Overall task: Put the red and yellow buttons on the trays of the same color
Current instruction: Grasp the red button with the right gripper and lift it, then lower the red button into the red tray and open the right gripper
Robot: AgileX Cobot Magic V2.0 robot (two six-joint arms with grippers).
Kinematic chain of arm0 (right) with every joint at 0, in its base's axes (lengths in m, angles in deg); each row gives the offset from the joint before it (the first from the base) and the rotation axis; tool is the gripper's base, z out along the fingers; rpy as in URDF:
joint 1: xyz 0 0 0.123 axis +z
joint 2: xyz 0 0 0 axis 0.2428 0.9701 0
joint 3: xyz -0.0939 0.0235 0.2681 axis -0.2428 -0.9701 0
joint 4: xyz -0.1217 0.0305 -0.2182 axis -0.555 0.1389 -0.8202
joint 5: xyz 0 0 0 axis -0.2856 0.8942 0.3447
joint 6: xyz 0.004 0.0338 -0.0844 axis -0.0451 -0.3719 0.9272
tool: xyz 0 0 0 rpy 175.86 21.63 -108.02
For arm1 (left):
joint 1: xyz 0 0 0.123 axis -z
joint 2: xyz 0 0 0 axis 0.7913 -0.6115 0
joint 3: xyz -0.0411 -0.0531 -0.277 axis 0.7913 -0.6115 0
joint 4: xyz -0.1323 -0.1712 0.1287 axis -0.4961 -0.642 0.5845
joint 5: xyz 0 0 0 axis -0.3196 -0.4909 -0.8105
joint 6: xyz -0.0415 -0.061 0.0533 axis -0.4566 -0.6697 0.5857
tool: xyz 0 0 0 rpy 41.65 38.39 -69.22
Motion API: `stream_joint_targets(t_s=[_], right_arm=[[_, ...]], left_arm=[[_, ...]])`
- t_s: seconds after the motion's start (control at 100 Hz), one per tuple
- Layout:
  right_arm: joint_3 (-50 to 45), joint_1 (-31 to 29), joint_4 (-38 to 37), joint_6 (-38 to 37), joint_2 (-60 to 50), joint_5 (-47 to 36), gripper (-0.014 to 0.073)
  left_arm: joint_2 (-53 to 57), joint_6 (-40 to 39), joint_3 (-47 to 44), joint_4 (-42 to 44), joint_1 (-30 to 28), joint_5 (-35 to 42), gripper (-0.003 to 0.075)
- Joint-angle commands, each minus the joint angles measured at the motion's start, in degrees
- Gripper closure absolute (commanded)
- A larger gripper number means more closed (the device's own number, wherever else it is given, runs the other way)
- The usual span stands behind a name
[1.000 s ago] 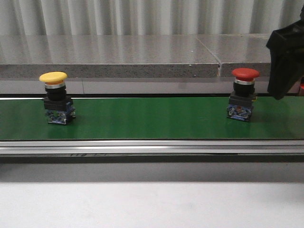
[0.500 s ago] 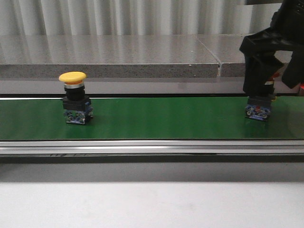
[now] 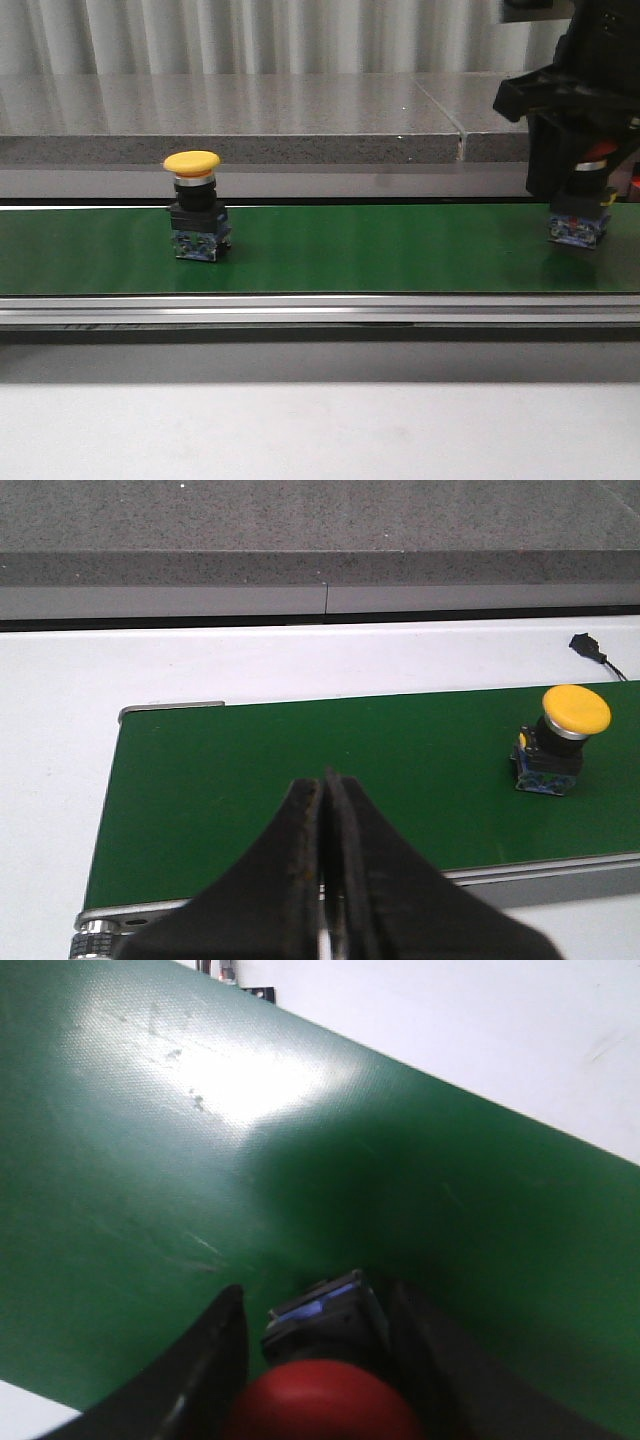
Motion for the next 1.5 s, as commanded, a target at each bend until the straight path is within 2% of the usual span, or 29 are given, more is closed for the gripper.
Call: stream_joint_targets(t_s=[0.0, 0.14, 0.42, 0.61, 0.83, 1.17, 1.49], right_arm=[[4.56, -1.93, -0.08, 0.57, -2.50, 1.53, 0.0498], [9.82, -6.91, -0.08, 0.57, -2.50, 5.30, 0.0498], [17.24, -22.32, -0.02, -1.38, -2.50, 7.34, 0.0498], [17.92, -31.54, 0.11, -3.42, -2.25, 4.37, 0.0498], [17.98, -39.51, 1.04, -4.72, -0.94, 0.20, 0.0498], [18.87, -45.68, 3.51, -4.99, 9.47, -4.79, 0.0498], [30.38, -47.46, 3.84, -4.90, 20.50, -2.39, 0.0498]], left_arm=[[-0.09, -0.08, 1.64, -1.51, 0.43, 4.02, 0.0740], [-0.09, -0.08, 1.64, -1.51, 0.43, 4.02, 0.0740], [-0.09, -0.08, 1.64, -1.51, 0.43, 4.02, 0.0740], [-0.09, -0.08, 1.64, -1.51, 0.43, 4.02, 0.0740], [-0.09, -0.08, 1.64, -1.51, 0.43, 4.02, 0.0740], [-0.09, -0.08, 1.64, -1.51, 0.43, 4.02, 0.0740], [-0.09, -0.08, 1.64, -1.51, 0.43, 4.02, 0.0740]])
